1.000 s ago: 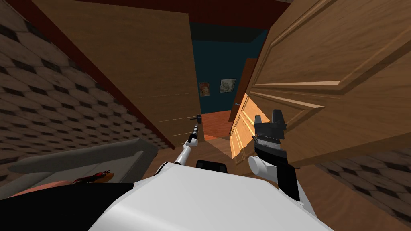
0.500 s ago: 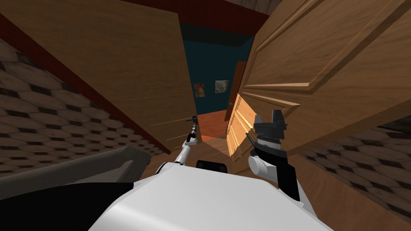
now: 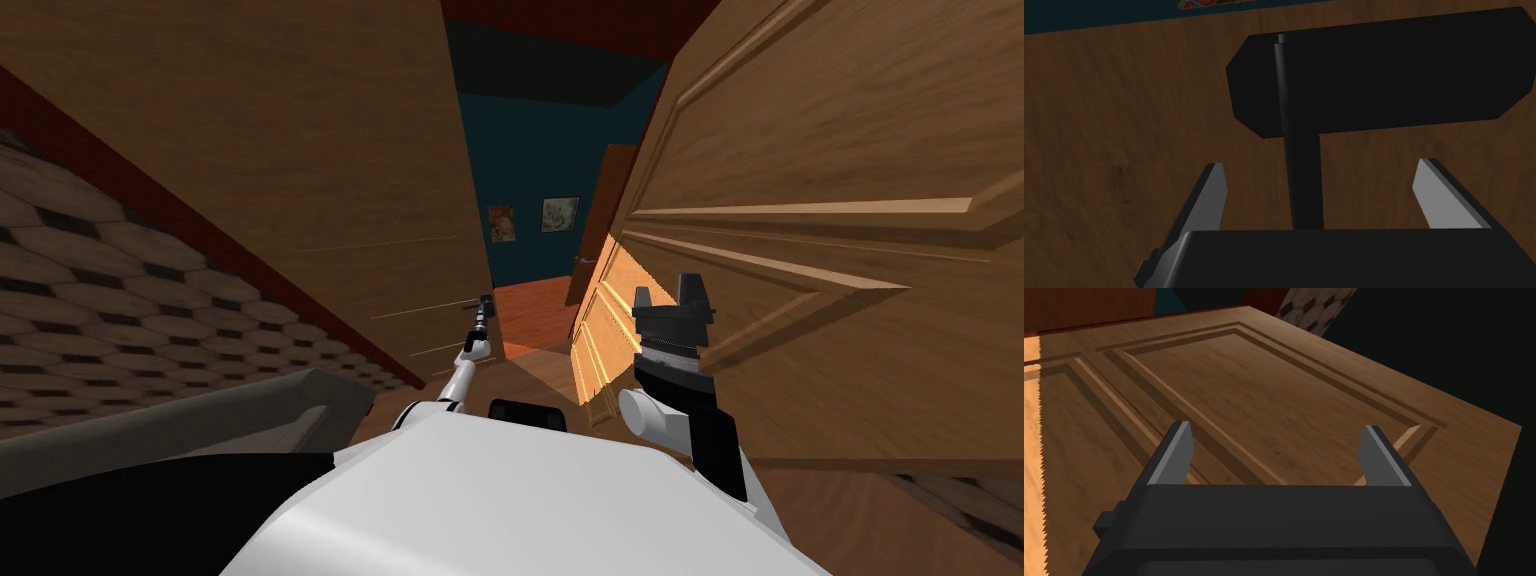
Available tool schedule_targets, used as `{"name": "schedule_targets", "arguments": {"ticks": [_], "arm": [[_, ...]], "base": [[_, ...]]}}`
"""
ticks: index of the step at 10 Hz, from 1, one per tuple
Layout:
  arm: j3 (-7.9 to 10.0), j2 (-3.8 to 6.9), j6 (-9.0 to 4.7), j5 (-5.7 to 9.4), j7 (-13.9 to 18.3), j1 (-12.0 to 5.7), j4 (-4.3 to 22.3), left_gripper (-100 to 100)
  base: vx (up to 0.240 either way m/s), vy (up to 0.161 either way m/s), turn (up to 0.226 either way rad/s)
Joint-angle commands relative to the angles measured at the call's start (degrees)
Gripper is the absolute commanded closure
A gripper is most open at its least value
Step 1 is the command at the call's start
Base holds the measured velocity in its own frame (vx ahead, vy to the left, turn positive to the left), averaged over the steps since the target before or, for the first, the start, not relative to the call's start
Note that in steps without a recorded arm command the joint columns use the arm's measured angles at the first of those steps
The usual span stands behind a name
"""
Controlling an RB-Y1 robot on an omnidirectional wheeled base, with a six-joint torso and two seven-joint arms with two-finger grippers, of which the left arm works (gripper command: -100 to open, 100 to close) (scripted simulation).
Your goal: Pull the door open
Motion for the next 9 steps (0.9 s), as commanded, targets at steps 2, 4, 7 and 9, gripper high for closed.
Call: {"name": "schedule_targets", "arguments": {"ticks": [2,4,7,9], "arm": [[1.41,-0.63,-0.86,1.20,-0.58,-0.79,0.21,-100],[2.26,-1.05,-1.32,2.06,-0.98,-1.22,0.01,-100],[2.00,-0.88,-1.06,1.81,-0.81,-0.96,-0.13,100],[2.00,-0.88,-1.06,1.81,-0.81,-0.96,-0.13,100]], "base": [[0.232,0.013,0.221],[0.224,-0.076,0.302],[0.009,-0.009,-0.002],[-0.018,0.013,-0.013]]}}
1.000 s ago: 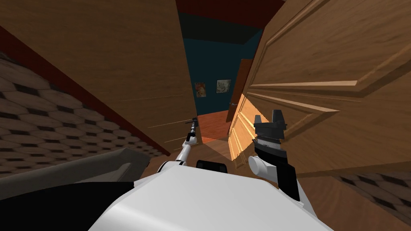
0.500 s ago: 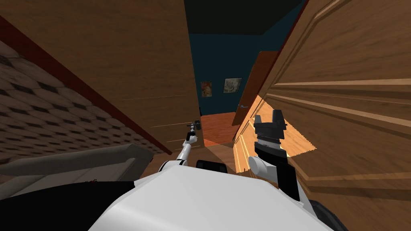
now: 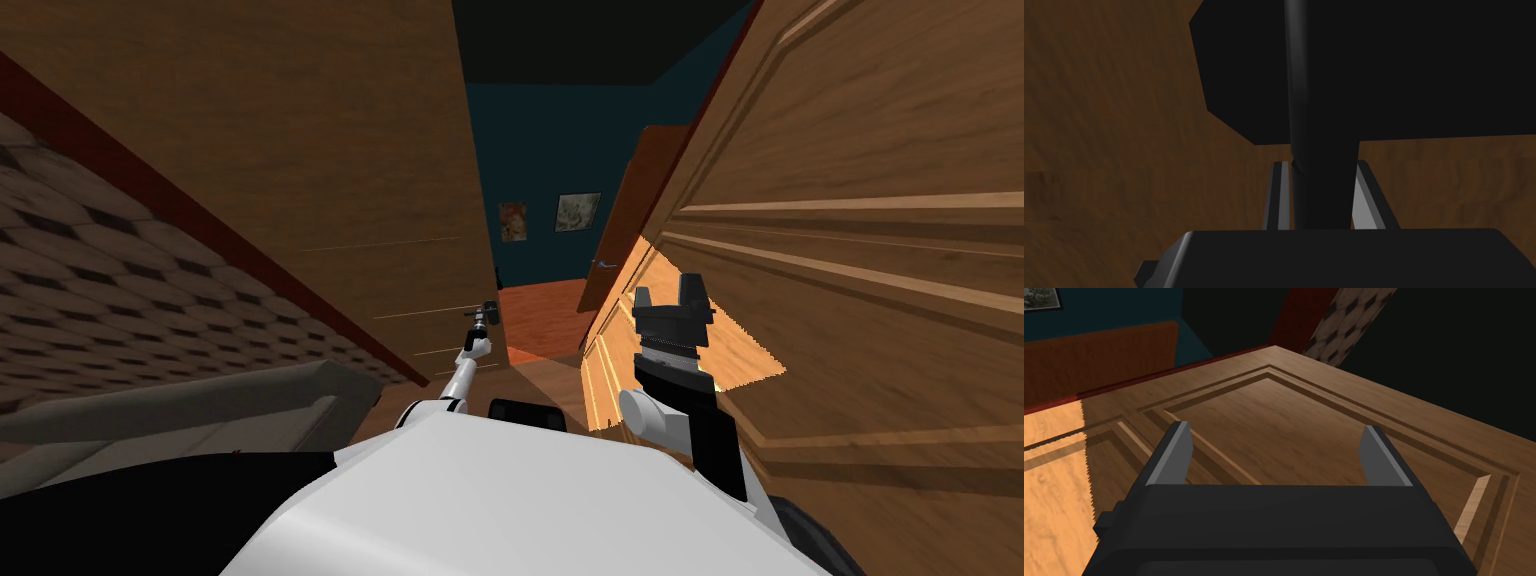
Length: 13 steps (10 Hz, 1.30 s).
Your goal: Pull the door open
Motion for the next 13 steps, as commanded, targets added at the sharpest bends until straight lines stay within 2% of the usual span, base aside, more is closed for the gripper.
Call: {"name": "schedule_targets", "arguments": {"ticks": [1,2,3,4,5,6,7,13], "arm": [[0.10,0.13,-0.11,0.00,-0.02,0.02,-0.07,100],[0.10,0.13,-0.11,0.00,-0.02,0.02,-0.07,100],[-0.24,0.97,-0.12,0.12,0.86,0.23,0.19,100],[-0.34,1.37,-0.17,0.17,1.21,0.32,0.27,100],[-0.60,2.47,-0.31,0.32,2.20,0.56,0.48,100],[-0.75,3.10,-0.39,0.41,2.77,0.70,0.60,100],[-1.09,4.48,-0.57,0.60,4.05,1.01,0.88,100],[-2.35,9.50,-1.22,1.30,8.82,2.20,1.94,100]], "base": [[0.000,0.000,0.000],[0.000,0.000,0.000],[-0.038,0.048,-0.251],[-0.077,0.073,-0.263],[-0.085,0.060,-0.285],[-0.087,0.057,-0.251],[-0.104,0.054,-0.327],[-0.081,0.007,-0.200]]}}
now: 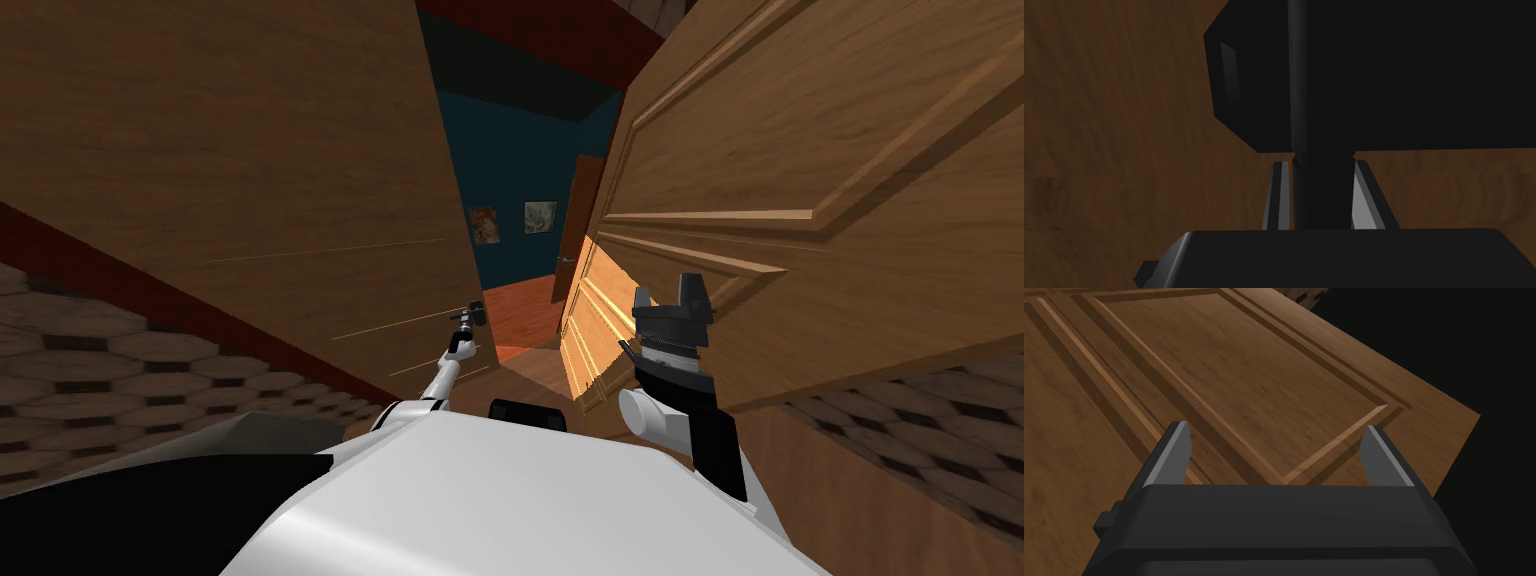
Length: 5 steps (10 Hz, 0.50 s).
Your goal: Pull the door open
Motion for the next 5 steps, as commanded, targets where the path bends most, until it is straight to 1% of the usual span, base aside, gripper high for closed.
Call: {"name": "schedule_targets", "arguments": {"ticks": [1,2,3,5], "arm": [[-0.98,0.88,0.01,0.08,1.51,0.22,0.26,100],[-1.45,2.71,-0.23,0.34,3.29,0.66,0.66,100],[-1.69,3.62,-0.35,0.47,4.18,0.89,0.87,100],[-2.16,5.43,-0.59,0.74,5.95,1.33,1.28,100]], "base": [[-0.070,-0.021,-0.163],[-0.099,-0.050,-0.256],[-0.105,-0.063,-0.167],[-0.092,-0.075,-0.086]]}}
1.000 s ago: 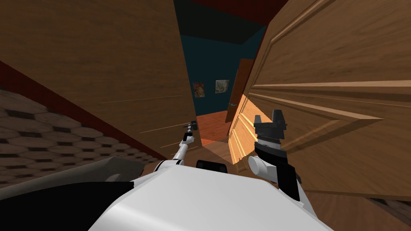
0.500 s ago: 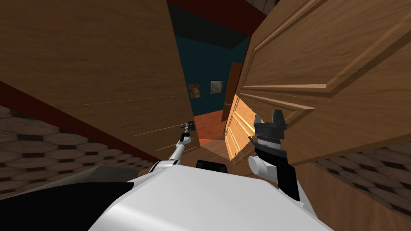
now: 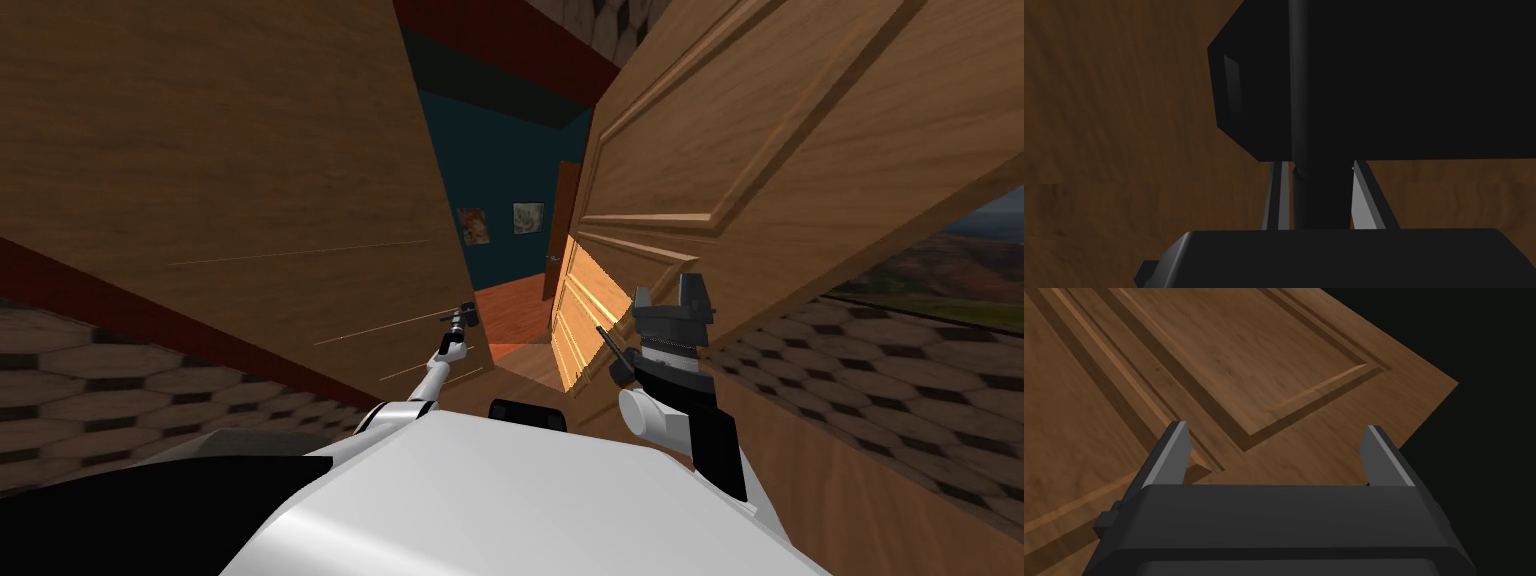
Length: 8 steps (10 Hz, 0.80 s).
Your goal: Pull the door open
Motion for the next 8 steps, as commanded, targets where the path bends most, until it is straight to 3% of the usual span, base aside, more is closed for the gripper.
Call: {"name": "schedule_targets", "arguments": {"ticks": [1,2,3,4,8], "arm": [[-1.10,0.75,-0.09,0.07,1.58,0.00,0.47,100],[-1.55,2.45,-0.31,0.32,3.26,0.43,0.86,100],[-1.77,3.27,-0.42,0.44,4.07,0.63,1.06,100],[-2.17,4.78,-0.62,0.66,5.58,1.02,1.41,100],[-3.28,8.88,-1.14,1.26,9.72,2.07,2.41,100]], "base": [[-0.080,-0.076,-0.073],[-0.097,-0.122,-0.070],[-0.096,-0.128,-0.028],[-0.092,-0.151,-0.010],[-0.101,-0.086,0.052]]}}
